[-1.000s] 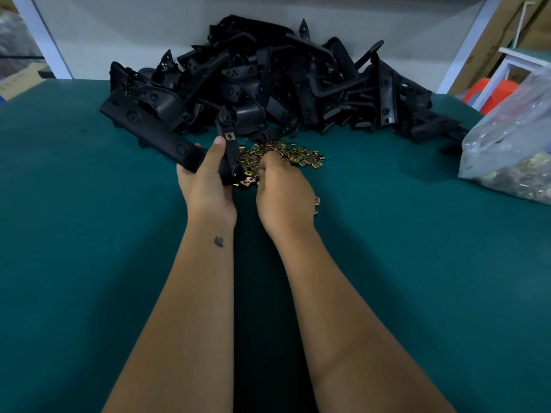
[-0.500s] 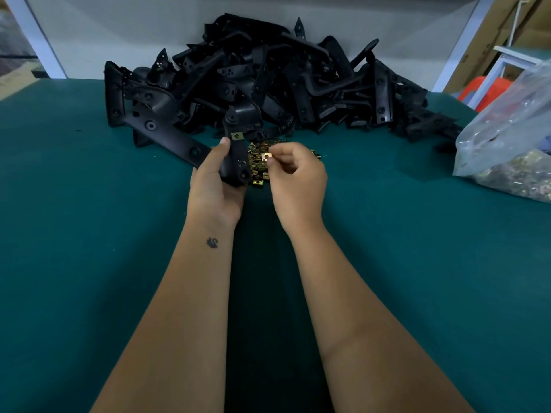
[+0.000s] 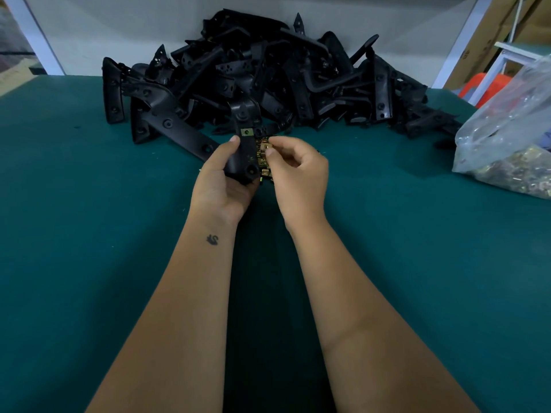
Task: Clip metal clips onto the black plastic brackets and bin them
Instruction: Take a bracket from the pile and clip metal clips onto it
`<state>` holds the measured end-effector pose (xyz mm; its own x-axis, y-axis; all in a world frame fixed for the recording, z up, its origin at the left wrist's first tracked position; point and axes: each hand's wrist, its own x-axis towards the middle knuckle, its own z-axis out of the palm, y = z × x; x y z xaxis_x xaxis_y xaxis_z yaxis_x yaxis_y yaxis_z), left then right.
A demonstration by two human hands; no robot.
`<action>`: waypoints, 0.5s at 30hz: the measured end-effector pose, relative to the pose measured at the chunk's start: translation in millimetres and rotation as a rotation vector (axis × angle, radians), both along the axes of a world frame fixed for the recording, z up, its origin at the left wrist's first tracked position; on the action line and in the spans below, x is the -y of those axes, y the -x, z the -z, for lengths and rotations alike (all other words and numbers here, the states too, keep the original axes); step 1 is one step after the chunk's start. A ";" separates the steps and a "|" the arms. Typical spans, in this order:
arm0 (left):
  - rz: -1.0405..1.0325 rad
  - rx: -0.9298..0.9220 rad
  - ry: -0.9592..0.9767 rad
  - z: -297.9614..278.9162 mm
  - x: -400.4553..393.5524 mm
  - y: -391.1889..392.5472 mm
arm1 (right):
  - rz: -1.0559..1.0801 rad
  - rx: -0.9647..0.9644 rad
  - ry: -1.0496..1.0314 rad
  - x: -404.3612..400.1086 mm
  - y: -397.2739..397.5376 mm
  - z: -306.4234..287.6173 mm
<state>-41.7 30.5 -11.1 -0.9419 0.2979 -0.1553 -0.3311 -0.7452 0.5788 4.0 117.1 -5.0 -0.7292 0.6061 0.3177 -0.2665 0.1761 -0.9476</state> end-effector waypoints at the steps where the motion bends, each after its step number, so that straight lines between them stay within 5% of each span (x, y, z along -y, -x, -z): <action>1: 0.009 -0.007 0.008 0.1 0.0 0.1 | -0.008 -0.004 0.008 0.4 -0.5 -0.3; 15: 0.061 -0.047 -0.116 -1.6 1.5 -3.0 | -0.173 0.007 0.354 0.0 -5.9 -8.0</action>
<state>-38.7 29.0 -9.5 -0.9270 0.3680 -0.0726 -0.3521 -0.7873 0.5061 9.9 117.1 2.9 -0.8319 0.5448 0.1056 -0.2564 -0.2087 -0.9438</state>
